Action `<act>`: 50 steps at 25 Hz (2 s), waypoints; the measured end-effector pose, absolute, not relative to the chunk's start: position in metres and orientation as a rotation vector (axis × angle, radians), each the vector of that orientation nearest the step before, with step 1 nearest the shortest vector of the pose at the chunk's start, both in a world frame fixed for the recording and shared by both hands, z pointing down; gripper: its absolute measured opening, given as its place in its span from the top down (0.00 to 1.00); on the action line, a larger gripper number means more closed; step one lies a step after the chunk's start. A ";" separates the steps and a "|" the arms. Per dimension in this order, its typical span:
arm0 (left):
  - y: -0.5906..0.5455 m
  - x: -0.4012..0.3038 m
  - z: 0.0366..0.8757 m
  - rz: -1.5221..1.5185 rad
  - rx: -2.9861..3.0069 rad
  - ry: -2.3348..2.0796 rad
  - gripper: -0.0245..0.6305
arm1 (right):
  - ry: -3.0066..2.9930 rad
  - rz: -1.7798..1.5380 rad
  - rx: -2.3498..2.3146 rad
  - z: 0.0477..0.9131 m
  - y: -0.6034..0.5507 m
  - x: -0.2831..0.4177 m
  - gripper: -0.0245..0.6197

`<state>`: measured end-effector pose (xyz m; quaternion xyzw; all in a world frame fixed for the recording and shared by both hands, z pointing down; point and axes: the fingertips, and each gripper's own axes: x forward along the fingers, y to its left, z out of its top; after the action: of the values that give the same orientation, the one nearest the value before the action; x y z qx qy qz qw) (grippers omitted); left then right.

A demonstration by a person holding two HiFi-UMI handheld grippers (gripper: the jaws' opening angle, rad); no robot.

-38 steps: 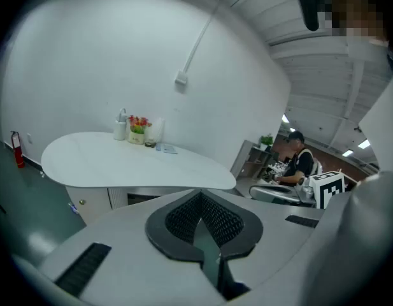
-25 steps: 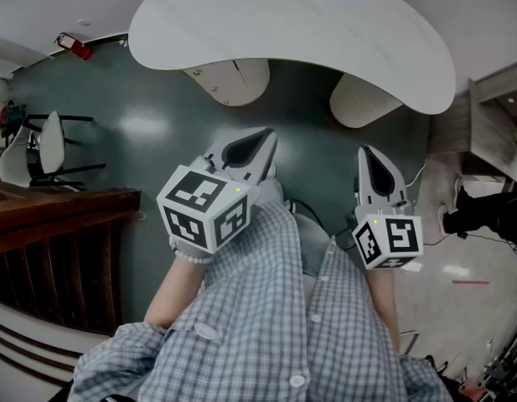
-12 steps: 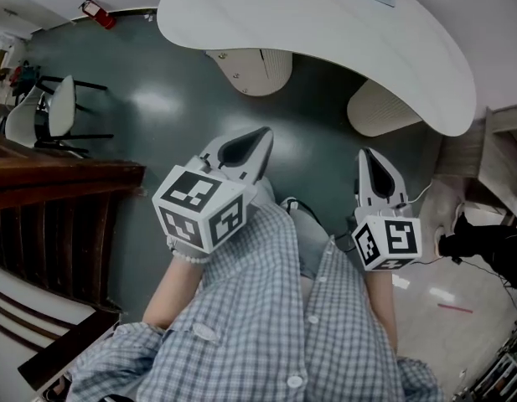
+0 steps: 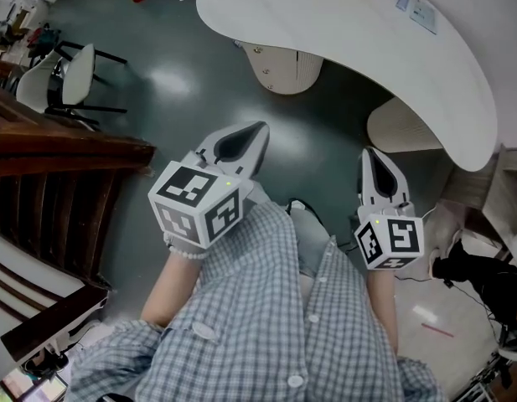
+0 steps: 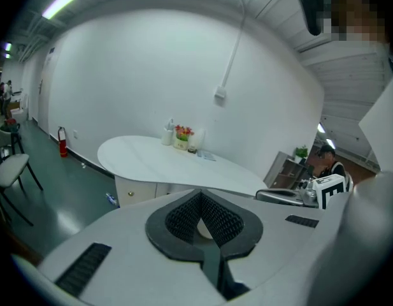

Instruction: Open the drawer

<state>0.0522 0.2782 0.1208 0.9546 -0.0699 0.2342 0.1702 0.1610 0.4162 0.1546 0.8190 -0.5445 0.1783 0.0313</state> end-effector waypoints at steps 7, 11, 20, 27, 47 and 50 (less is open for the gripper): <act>0.229 0.037 0.121 0.643 2.686 -0.257 0.96 | -1.733 0.562 2.461 0.154 0.362 0.148 0.95; 0.196 0.029 0.121 0.630 2.675 -0.282 0.96 | -1.752 0.570 2.430 0.153 0.329 0.140 0.95; 0.124 0.005 0.115 0.608 2.656 -0.313 0.96 | -1.791 0.576 2.385 0.145 0.250 0.117 0.95; 0.074 -0.013 0.114 0.599 2.651 -0.300 0.96 | -1.779 0.579 2.379 0.142 0.200 0.098 0.95; -0.015 -0.027 0.134 0.570 2.623 -0.228 0.96 | -1.713 0.660 2.367 0.156 0.124 0.065 0.95; -0.021 -0.023 0.139 0.563 2.628 -0.254 0.96 | -1.737 0.689 2.318 0.166 0.120 0.064 0.95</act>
<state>-0.0228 -0.0208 0.1394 0.9498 -0.0917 0.2035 0.2192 0.0640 0.1202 0.1656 0.7759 -0.5815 0.2305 0.0819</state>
